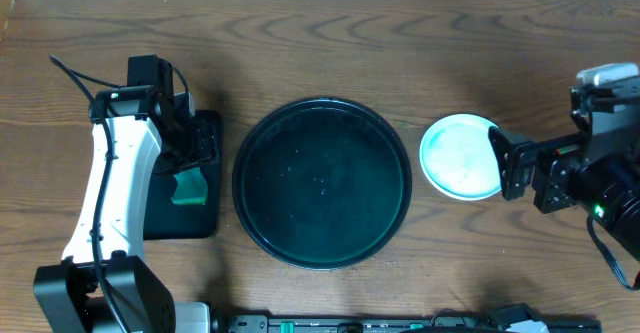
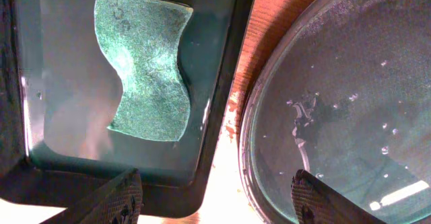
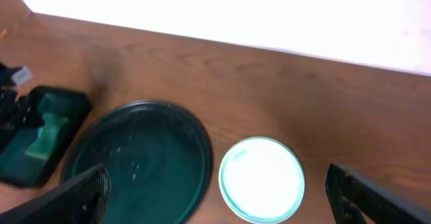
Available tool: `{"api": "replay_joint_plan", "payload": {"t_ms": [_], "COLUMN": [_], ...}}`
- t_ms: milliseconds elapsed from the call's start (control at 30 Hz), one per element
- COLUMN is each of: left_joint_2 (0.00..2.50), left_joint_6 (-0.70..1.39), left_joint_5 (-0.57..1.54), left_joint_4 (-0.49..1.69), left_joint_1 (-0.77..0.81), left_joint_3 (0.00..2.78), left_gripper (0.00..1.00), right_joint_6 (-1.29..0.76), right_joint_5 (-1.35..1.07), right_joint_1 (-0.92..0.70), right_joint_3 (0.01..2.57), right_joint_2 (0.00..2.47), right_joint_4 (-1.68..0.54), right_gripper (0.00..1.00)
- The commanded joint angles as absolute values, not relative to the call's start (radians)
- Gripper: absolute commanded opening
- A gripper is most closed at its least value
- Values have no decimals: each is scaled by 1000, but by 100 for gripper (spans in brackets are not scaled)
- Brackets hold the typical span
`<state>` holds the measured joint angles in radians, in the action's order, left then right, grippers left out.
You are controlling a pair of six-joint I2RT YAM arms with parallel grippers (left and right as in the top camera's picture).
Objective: Clean dirty plates on tray and stack at the side
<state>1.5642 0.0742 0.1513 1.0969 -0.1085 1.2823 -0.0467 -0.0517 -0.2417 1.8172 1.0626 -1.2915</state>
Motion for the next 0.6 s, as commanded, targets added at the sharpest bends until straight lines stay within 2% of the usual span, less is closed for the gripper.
{"api": "replay_joint_plan", "payload": {"t_ms": [0,267,567], "left_joint_2": [1568,1568,1568], "left_joint_6": [65,65,65], "left_joint_5": [153,153,153], "left_joint_4": [1101,1101,1101], "left_joint_1": [-113,-113,-113], "left_joint_3": [1282,1282,1282], "left_gripper": [72,72,72], "right_joint_6": [-17,103,102], "right_joint_5": [26,-113,-163], "right_joint_1": [-236,-64,-25], "right_joint_3": [1694,1066,421], "right_joint_2": [1025,718,339], "right_joint_4": [-1206,-717,-246], "right_gripper": [99,99,99]}}
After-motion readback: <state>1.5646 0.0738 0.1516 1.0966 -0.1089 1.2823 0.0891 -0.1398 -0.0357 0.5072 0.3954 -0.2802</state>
